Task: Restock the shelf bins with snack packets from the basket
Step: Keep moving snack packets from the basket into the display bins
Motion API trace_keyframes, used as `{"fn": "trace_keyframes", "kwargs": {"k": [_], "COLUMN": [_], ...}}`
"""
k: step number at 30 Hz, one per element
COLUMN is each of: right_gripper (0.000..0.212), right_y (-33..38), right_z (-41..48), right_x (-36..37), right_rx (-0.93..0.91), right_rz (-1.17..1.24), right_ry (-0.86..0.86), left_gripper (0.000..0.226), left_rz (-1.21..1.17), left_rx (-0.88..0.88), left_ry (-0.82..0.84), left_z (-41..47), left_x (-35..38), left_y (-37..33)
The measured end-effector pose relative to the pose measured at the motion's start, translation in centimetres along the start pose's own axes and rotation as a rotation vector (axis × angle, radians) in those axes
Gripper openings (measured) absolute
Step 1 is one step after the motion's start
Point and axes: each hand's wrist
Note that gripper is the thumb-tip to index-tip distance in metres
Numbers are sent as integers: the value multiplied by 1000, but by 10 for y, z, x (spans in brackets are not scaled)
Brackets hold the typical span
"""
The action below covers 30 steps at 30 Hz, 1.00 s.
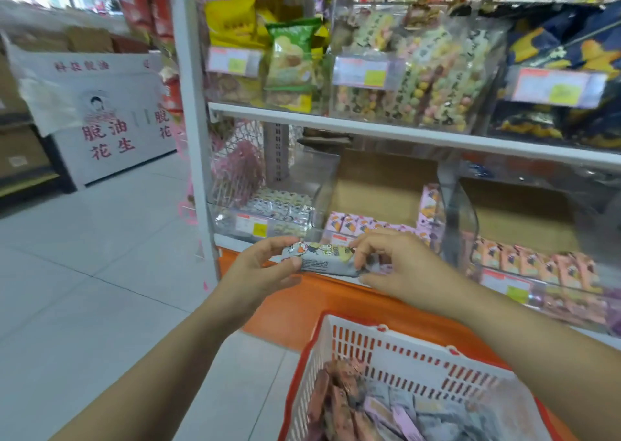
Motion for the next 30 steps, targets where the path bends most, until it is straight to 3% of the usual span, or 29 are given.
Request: {"fn": "trace_keyframes", "kwargs": {"k": [7,12,14,18,22,26,30], "right_gripper": [38,23,22,31,48,58,64], "right_y": [9,8,4,-17,-65,-93,-103], "right_z": [57,85,93,118,154,159,155], "right_x": [29,59,65,56,49,65,69], "right_rx": [-17,-67,-87,-78,82,114,95], "right_rz": [77,92,95,92,-208,-237,-249], "right_ry": [-104,-50,18,108,138,200,164], "left_gripper": [29,71,76,64,59,51,50], "left_rz": [-364,-408,-375,-199,40,386,775], "left_rx": [30,-9,-21,-22,50,-118,-300], "left_ry": [-272,-284,-290,-290,-259,-20,76], "left_z": [24,40,51,81,140,200,236], "left_x": [1,-4,-12,-32,-45,-46,-39], "left_y": [-9,3,2,-13,-36,-31,-10]}}
Point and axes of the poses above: each hand's wrist, its own z-axis towards the middle knuckle, its own x-axis out of the palm, y = z × x, and after that the axes turned 8 degrees about -z, right-handed
